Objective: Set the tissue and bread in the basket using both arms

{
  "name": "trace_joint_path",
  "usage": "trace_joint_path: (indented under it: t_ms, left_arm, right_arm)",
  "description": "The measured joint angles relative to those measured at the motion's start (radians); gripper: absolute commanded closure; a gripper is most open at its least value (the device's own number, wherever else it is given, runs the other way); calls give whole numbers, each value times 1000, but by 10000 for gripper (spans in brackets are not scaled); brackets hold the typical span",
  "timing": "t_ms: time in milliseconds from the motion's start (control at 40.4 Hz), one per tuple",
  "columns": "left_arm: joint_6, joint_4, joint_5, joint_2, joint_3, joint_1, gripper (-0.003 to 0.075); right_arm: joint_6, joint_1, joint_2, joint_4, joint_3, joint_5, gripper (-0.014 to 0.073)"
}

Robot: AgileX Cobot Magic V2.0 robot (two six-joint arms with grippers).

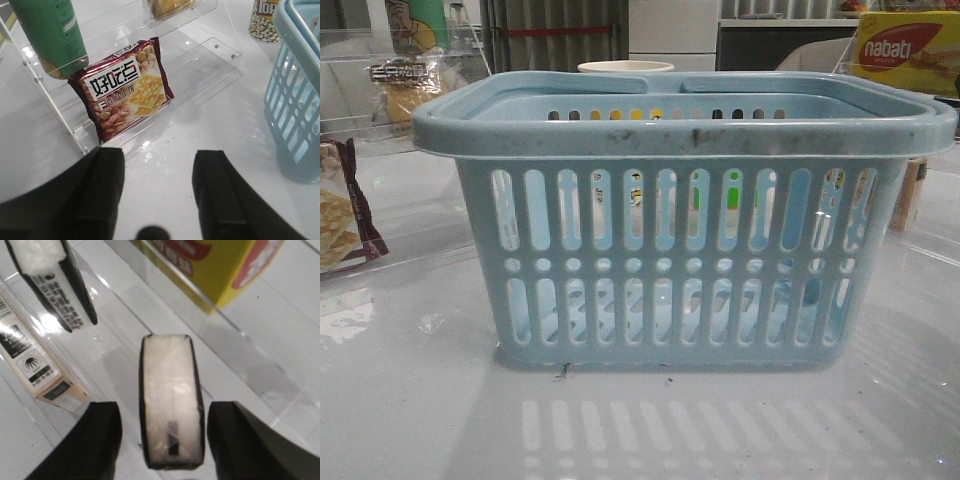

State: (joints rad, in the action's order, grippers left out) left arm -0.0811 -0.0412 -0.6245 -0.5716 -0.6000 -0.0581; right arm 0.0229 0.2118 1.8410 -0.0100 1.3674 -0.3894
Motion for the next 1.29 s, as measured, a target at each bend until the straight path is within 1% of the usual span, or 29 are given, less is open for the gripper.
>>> trace_joint_path:
  t_ms: [50, 124, 198, 297, 446, 570, 669, 842, 942, 1189, 1264, 1288]
  left_arm:
    - [0, 0, 0, 0, 0, 0, 340]
    - [0, 0, 0, 0, 0, 0, 340]
    - [0, 0, 0, 0, 0, 0, 340]
    - [0, 0, 0, 0, 0, 0, 340]
    - [0, 0, 0, 0, 0, 0, 340]
    - [0, 0, 0, 0, 0, 0, 340]
    - [0, 0, 0, 0, 0, 0, 340]
    - [0, 0, 0, 0, 0, 0, 340]
    - [0, 0, 0, 0, 0, 0, 340]
    - [0, 0, 0, 0, 0, 0, 340]
    - [0, 0, 0, 0, 0, 0, 340]
    - [0, 0, 0, 0, 0, 0, 340]
  right_arm:
    - [0, 0, 2, 0, 0, 4, 309]
    - [0, 0, 4, 0, 0, 12, 372]
    - [0, 0, 2, -2, 0, 12, 404]
    - [0, 0, -18, -2, 0, 10, 413]
    - [0, 0, -102, 10, 0, -22, 413]
    - [0, -15, -202, 28, 0, -87, 413]
    - [0, -51, -298, 38, 0, -153, 413]
    - [0, -177, -427, 45, 0, -245, 413]
    - [0, -290, -472, 49, -4, -268, 413]
    - [0, -581, -489, 55, -88, -245, 413]
    - [0, -641, -476, 57, -128, -212, 405]
    - [0, -660, -471, 57, -142, -202, 389]
